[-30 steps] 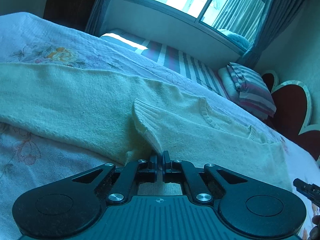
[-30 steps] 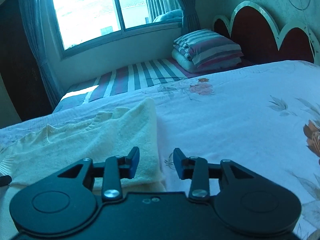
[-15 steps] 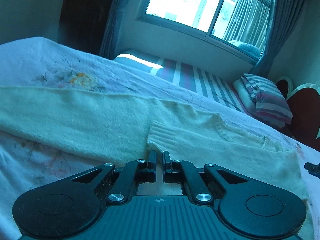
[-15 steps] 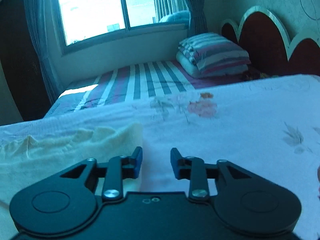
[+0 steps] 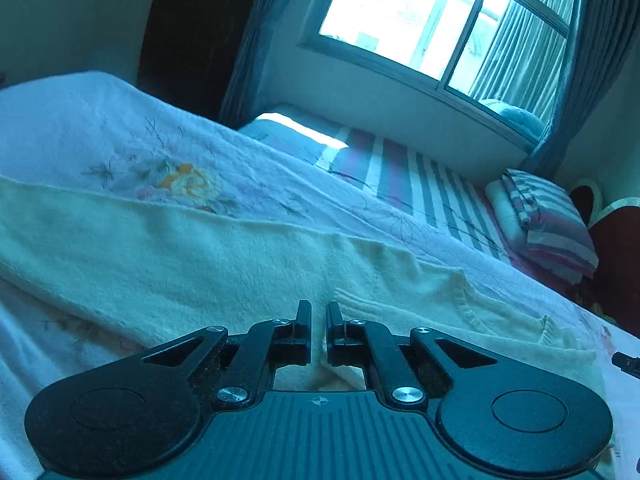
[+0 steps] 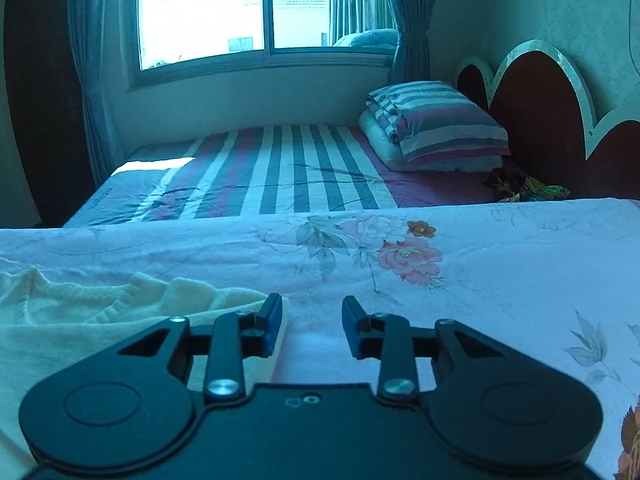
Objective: Fold small clothes
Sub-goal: 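Grasp the cuff of the other sleeve with the left gripper, then lay the sleeve across the sweater body with the left gripper and release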
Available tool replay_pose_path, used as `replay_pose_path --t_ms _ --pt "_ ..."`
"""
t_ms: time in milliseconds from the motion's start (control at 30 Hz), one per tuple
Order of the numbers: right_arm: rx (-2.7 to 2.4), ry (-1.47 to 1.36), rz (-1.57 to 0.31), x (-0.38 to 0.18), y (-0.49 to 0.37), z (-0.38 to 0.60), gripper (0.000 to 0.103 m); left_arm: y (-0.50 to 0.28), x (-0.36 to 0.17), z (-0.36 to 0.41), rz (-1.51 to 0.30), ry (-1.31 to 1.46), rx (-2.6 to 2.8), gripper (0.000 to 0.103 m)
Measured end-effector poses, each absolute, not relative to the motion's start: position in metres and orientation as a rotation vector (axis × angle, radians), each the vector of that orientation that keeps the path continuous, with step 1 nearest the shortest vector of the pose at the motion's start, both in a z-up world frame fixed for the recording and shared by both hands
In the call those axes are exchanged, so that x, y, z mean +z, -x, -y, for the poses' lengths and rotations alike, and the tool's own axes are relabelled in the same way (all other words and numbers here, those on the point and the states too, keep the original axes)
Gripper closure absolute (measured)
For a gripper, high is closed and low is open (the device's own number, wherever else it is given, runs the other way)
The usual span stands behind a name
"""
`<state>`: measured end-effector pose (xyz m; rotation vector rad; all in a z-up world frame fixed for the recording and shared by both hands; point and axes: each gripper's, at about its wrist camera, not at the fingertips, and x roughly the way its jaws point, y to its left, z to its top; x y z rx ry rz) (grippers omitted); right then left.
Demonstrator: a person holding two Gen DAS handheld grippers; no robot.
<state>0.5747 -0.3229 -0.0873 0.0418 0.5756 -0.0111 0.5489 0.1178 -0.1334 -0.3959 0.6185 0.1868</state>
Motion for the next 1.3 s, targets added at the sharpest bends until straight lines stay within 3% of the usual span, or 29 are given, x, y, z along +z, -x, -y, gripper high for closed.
replay_pose_path --t_ms 33,67,100,133,200,267,400,467,533,667,833,867,933,1000,1033,1133,1300 --pt "0.008 -0.042 -0.568 -0.087 -0.565 0.321 0.068 -0.552 -0.135 -0.115 -0.624 0.378 0.181 0.07" --pt "0.033 -0.036 -0.567 -0.087 -0.556 0.319 0.067 -0.554 -0.136 -0.111 -0.618 0.362 0.178 0.04" --pt "0.053 -0.022 -0.563 -0.09 -0.548 0.315 0.067 -0.557 -0.137 -0.105 -0.604 0.339 0.166 0.031" --pt "0.072 0.01 -0.565 -0.096 -0.541 0.311 0.068 -0.559 -0.139 -0.097 -0.607 0.309 0.154 0.031" --pt "0.029 0.105 -0.669 -0.12 -0.543 0.303 0.067 -0.568 -0.152 -0.083 -0.686 0.226 0.17 0.031" --pt "0.022 0.069 -0.645 -0.117 -0.538 0.307 0.067 -0.559 -0.152 -0.069 -0.668 0.126 0.196 0.032" --pt "0.07 0.068 -0.562 -0.096 -0.517 0.294 0.067 -0.539 -0.155 -0.075 -0.672 0.178 0.245 0.032" --pt "0.05 0.141 -0.679 -0.111 -0.524 0.284 0.066 -0.537 -0.154 -0.069 -0.67 0.115 0.245 0.032" --pt "0.026 0.12 -0.671 -0.112 -0.519 0.285 0.065 -0.527 -0.141 -0.077 -0.653 0.18 0.23 0.032" --pt "0.034 0.071 -0.572 -0.089 -0.491 0.287 0.062 -0.485 -0.127 -0.133 -0.551 0.319 0.298 0.032" --pt "0.003 -0.005 -0.587 -0.081 -0.468 0.299 0.062 -0.429 -0.146 -0.253 -0.457 0.582 0.507 0.032" --pt "-0.008 -0.014 -0.59 -0.081 -0.463 0.3 0.062 -0.42 -0.151 -0.278 -0.438 0.651 0.537 0.046" --pt "-0.032 -0.037 -0.595 -0.08 -0.455 0.301 0.062 -0.41 -0.162 -0.32 -0.423 0.742 0.572 0.063" --pt "-0.058 -0.067 -0.603 -0.079 -0.447 0.3 0.062 -0.406 -0.173 -0.352 -0.422 0.808 0.598 0.063" --pt "-0.071 -0.081 -0.605 -0.078 -0.445 0.298 0.062 -0.405 -0.178 -0.363 -0.41 0.836 0.599 0.071" --pt "-0.088 -0.094 -0.603 -0.075 -0.438 0.288 0.062 -0.405 -0.188 -0.389 -0.382 0.927 0.577 0.078" --pt "-0.089 -0.136 -0.604 -0.069 -0.435 0.269 0.062 -0.41 -0.202 -0.417 -0.312 1.027 0.528 0.078"
